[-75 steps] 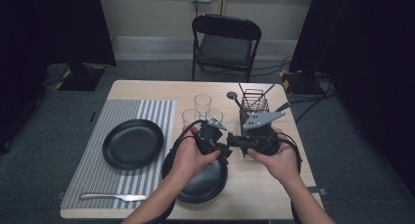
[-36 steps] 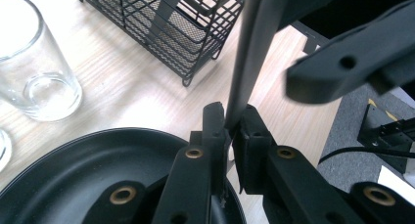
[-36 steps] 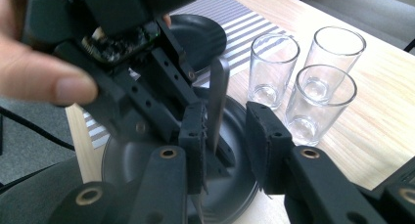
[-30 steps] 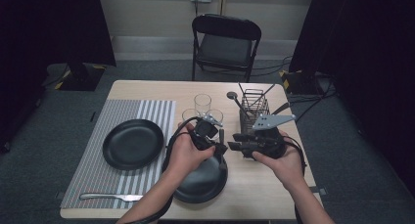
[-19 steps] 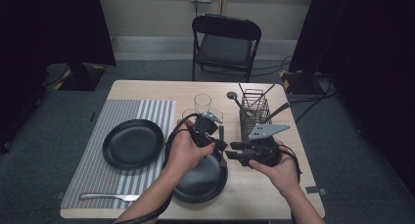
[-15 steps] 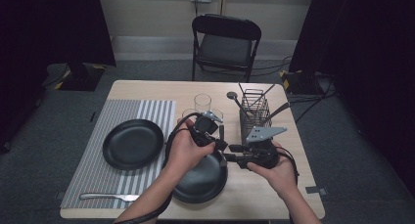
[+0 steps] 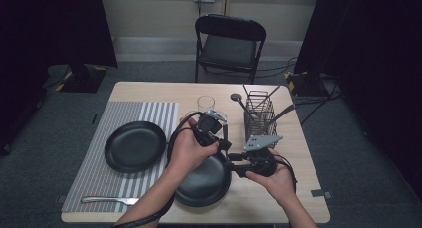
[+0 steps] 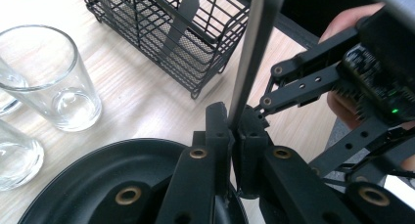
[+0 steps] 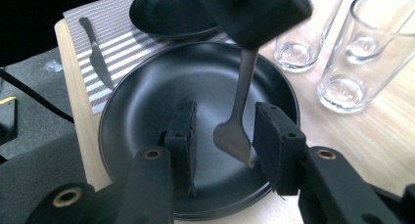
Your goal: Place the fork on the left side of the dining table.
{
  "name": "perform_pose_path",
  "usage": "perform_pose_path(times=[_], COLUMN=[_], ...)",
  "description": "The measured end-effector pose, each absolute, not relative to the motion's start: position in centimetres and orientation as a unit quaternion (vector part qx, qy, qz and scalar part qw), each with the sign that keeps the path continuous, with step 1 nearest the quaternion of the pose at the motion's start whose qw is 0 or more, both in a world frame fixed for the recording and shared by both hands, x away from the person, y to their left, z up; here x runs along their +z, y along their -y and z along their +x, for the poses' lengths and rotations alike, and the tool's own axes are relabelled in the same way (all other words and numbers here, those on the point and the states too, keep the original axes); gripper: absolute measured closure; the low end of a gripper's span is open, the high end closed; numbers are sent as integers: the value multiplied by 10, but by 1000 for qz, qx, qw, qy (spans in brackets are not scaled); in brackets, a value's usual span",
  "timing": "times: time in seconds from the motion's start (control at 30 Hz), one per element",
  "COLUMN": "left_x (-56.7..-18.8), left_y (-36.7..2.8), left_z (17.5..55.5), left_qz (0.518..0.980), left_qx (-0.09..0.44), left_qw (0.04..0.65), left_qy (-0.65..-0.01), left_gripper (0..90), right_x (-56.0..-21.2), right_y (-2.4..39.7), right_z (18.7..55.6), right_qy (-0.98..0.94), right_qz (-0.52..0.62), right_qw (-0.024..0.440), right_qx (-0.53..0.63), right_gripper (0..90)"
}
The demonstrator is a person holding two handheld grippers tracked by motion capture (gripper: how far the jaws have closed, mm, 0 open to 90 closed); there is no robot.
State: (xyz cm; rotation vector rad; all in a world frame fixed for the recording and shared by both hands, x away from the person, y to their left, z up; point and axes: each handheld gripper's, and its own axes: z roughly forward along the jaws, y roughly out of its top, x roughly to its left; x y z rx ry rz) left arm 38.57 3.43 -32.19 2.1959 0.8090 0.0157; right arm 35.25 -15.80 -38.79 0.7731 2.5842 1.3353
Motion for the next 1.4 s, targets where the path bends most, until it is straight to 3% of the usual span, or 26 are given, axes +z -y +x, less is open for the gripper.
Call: perform_pose_path(times=[0.43, 0.53, 0.73, 0.97, 1.4], left_x=[-322, -323, -325, -324, -322], left_y=[-33, -31, -32, -35, -43], left_z=[386, 387, 388, 388, 390], left_qz=[870, 869, 865, 862, 853], left_qx=[-1, 0, -7, -9, -16], left_qw=[383, 383, 385, 385, 378], left_qy=[-312, -315, -320, -330, -360], left_gripper=[864, 838, 821, 796, 650], right_x=[-402, -402, -403, -405, -412], right_y=[157, 155, 153, 152, 152], right_z=[350, 349, 348, 345, 341], right_qy=[-865, -869, -873, -873, -868], right_qz=[243, 233, 224, 222, 228], right_qw=[89, 88, 96, 122, 157], right_qx=[429, 428, 422, 416, 412], right_gripper=[723, 819, 875, 879, 880])
